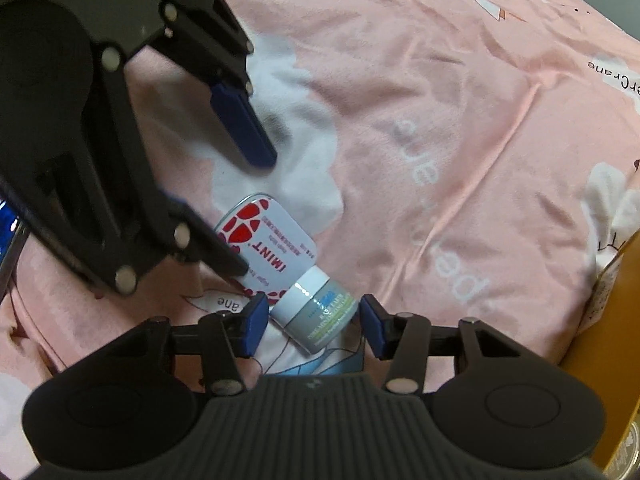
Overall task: Organize rigid objects
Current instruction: 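Grasp the white jar with the right tool while the left tool grasps the mint tin, then carry the white jar and mint tin over the box with both tools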
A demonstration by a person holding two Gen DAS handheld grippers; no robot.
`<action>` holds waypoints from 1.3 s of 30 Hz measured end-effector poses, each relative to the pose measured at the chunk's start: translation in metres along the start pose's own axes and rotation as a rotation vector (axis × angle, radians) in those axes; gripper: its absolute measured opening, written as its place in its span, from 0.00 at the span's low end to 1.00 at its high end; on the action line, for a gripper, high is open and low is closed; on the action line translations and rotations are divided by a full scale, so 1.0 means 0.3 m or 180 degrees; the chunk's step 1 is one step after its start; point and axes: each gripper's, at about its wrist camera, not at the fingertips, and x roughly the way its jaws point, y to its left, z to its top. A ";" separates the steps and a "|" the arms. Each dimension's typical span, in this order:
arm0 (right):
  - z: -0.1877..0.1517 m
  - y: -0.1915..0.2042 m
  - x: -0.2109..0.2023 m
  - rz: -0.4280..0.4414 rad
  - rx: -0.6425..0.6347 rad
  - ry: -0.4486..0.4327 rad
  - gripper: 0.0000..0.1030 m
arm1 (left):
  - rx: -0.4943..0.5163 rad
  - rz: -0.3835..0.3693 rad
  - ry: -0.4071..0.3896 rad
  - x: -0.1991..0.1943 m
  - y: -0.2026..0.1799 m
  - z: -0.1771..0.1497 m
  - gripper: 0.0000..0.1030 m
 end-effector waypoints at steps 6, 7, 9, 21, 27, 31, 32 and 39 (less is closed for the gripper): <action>-0.011 -0.008 0.000 0.0033 0.0093 0.0000 0.49 | -0.0317 -0.0224 0.0106 0.034 0.023 0.013 0.69; -0.017 -0.006 0.004 0.0044 0.0114 0.0010 0.49 | -0.0391 -0.0256 0.0126 0.037 0.031 0.015 0.65; -0.023 -0.008 0.011 0.0048 0.0163 0.0038 0.49 | -0.0520 -0.0336 0.0145 0.035 0.044 0.019 0.56; -0.018 -0.055 0.033 0.0142 0.0517 0.0061 0.41 | -0.1340 -0.0553 0.0257 0.085 0.096 0.006 0.25; -0.024 -0.045 0.009 0.0104 0.0510 0.0003 0.40 | -0.1480 -0.0530 0.0063 0.049 0.087 -0.022 0.20; -0.036 -0.031 -0.038 0.0085 0.0475 -0.0094 0.40 | -0.1514 -0.0502 -0.0123 -0.003 0.079 -0.038 0.19; -0.036 -0.026 -0.052 0.0067 0.0451 -0.0120 0.40 | -0.1526 -0.0506 -0.0169 -0.016 0.076 -0.042 0.19; -0.028 0.000 -0.172 -0.0039 0.0413 -0.0375 0.40 | -0.1540 -0.0440 -0.0534 -0.162 0.056 -0.046 0.19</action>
